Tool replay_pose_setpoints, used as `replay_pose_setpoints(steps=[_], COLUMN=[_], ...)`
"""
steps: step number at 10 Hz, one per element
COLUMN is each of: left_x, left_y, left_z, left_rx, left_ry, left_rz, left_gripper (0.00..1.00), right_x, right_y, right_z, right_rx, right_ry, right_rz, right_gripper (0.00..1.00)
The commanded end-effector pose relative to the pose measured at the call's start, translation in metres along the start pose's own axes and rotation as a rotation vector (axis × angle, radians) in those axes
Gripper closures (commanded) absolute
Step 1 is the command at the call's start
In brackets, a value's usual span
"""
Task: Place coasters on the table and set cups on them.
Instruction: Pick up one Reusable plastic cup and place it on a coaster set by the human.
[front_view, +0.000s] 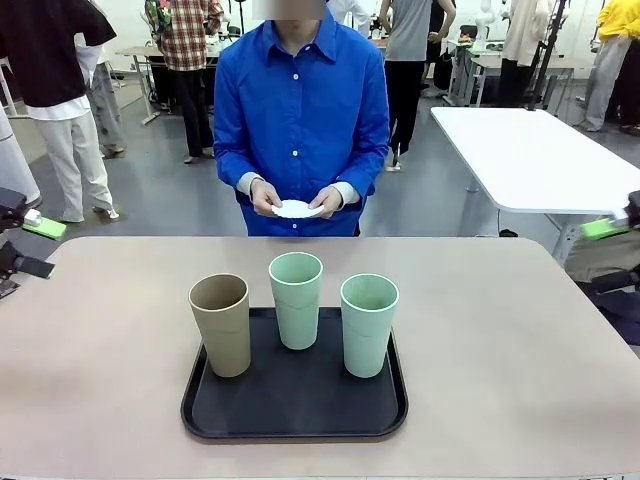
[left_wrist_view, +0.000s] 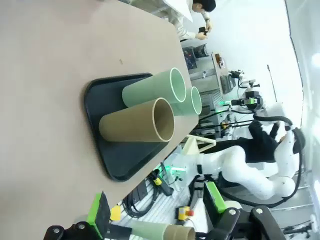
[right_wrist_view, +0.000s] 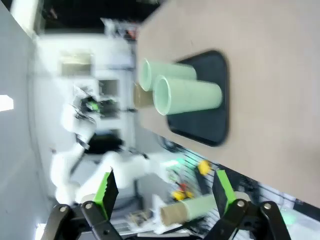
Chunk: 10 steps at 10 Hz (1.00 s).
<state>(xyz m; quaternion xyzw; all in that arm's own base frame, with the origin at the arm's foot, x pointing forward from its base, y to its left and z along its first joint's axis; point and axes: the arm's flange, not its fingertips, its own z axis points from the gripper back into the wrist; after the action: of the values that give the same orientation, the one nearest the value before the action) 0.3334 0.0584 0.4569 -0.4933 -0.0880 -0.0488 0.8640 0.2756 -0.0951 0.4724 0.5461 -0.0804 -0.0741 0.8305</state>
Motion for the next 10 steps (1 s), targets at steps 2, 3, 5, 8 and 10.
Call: replay_pose_setpoints(steps=[2,3,5,8,10], left_x=[0.001,-0.003,-0.018,-0.021,-0.025], left_y=[0.021,0.026,0.038,0.041,0.041], left_z=[0.048,0.066,0.090,0.088,0.100], left_rx=[-0.044,-0.057,-0.076,-0.060,-0.054], left_ry=[-0.049,-0.082,-0.154,-0.149,-0.156], left_rz=[0.074,0.083,0.110,0.133,0.147], left_gripper=[0.00,0.00,0.00,0.00,0.00], right_x=[0.003,0.004,0.002,-0.002,-0.003], right_y=[-0.017,-0.023,-0.036,-0.046,-0.045], right_z=[0.013,0.021,0.035,0.041,0.037], right_rx=[0.110,0.125,0.135,0.131,0.132], right_ry=[-0.061,-0.068,-0.073,-0.044,-0.070], right_rz=[-0.086,-0.092,-0.106,-0.092,-0.121], right_gripper=[0.00,0.00,0.00,0.00,0.00])
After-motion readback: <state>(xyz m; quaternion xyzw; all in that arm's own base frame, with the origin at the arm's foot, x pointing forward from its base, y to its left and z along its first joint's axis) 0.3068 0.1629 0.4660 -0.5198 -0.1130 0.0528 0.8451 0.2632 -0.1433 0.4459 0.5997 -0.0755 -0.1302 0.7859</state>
